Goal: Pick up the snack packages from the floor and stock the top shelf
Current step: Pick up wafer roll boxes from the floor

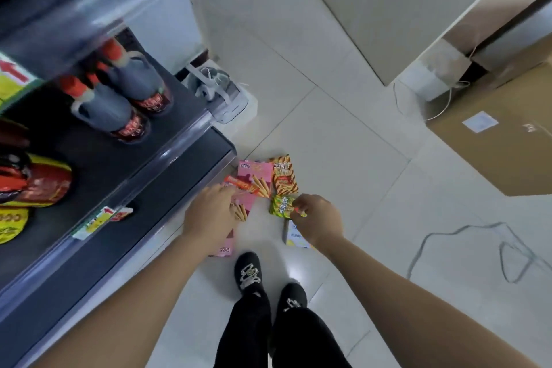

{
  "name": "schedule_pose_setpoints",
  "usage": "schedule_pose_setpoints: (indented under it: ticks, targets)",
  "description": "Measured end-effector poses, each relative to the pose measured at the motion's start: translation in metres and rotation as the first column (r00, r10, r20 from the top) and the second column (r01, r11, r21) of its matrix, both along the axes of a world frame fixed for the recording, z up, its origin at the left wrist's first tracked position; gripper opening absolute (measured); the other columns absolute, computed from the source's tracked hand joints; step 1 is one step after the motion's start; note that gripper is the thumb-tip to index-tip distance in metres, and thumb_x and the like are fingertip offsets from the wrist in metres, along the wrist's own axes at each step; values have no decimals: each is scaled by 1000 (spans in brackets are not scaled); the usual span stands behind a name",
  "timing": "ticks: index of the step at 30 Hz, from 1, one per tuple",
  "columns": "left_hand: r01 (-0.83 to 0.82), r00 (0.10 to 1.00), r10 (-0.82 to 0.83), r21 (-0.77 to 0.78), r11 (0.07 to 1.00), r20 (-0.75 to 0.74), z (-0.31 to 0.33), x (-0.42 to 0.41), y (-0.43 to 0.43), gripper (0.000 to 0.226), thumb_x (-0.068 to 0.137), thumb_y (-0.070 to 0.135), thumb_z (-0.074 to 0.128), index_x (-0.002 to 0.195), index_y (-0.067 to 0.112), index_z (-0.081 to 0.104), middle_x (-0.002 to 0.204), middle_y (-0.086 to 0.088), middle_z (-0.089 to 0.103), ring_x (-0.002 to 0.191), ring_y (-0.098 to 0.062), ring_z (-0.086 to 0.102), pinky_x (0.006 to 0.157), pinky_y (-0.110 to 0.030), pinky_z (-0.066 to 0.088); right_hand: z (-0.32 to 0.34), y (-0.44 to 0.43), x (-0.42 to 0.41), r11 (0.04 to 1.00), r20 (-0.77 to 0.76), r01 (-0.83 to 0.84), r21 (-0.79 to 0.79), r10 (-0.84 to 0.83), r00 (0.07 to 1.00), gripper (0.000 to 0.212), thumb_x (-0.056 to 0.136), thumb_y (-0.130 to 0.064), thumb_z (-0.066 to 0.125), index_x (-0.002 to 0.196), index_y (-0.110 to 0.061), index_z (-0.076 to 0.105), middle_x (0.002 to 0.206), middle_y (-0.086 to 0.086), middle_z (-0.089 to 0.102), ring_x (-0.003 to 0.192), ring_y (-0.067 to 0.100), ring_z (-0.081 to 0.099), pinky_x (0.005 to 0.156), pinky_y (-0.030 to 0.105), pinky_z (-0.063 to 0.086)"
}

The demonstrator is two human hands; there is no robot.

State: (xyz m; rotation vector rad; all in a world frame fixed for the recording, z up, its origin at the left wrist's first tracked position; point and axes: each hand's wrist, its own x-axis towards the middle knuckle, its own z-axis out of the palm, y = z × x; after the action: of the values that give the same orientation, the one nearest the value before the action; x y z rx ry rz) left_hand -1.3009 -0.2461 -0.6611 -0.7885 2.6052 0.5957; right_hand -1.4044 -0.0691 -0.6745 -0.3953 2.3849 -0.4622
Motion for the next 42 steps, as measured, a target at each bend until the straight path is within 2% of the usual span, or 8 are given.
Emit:
schedule_pose_setpoints:
  ticks: [14,17,20,23,30,34,38,42]
  targets:
    - [-78,975,92,-74,994,203,-316,-42,-52,29,91,19,61,118,13,54,112,-8,59,101,-25,57,75,-31,48,-312,-60,-34,1000,242,-20,-4,20,970,39,91,-36,59,126,-18,60,121,1,65,106,23,61,88,36,52]
    - [-146,948,175,-124,981,266,-383,-40,-59,56,88,17,63,137,9,37,130,-12,52,114,-28,54,81,-36,50,-374,-75,-37,993,311,-110,41,92,946,44,92,-38,56,130,-14,56,123,6,63,107,26,60,88,37,52]
    - [-321,905,314,-25,947,286,-435,-34,-67,77,87,16,65,148,13,19,132,-13,52,114,-30,56,81,-39,51,-419,-89,-38,980,438,-179,85,124,890,45,92,-36,57,129,-10,53,120,9,61,104,26,59,81,32,49]
    - [-465,868,416,146,873,271,-466,-30,-72,53,87,13,65,132,16,37,119,-7,60,105,-27,61,72,-33,47,-444,-97,-35,999,576,-17,29,-2,818,35,94,-26,55,124,-8,56,108,9,60,91,22,55,69,28,44]
    - [-498,866,463,252,830,189,-423,-31,-58,38,95,13,51,131,20,44,135,-7,42,120,-27,52,96,-41,45,-407,-84,-38,972,412,233,-35,-198,889,24,99,-25,44,109,-11,62,93,7,64,83,26,58,69,33,47]
    - [-517,849,524,307,799,68,-347,-37,-36,33,97,15,48,129,16,44,130,-8,39,113,-24,54,85,-33,46,-330,-73,-47,942,300,311,-126,-263,917,29,100,-34,44,100,-15,66,85,1,65,79,22,58,60,28,42]
    - [-535,786,616,437,723,-55,-267,-23,-19,15,97,13,47,111,17,44,117,-5,42,107,-22,56,72,-44,58,-238,-69,-59,923,216,328,-200,-286,934,29,99,-37,46,84,-19,62,67,-7,54,68,18,48,55,28,33]
    - [-545,682,720,569,616,-126,-182,-15,-4,8,100,23,44,106,24,39,110,4,57,96,-8,63,75,-32,55,-150,-69,-66,949,123,256,-184,-236,964,42,98,-44,44,75,-14,63,63,0,55,66,23,50,58,32,34]
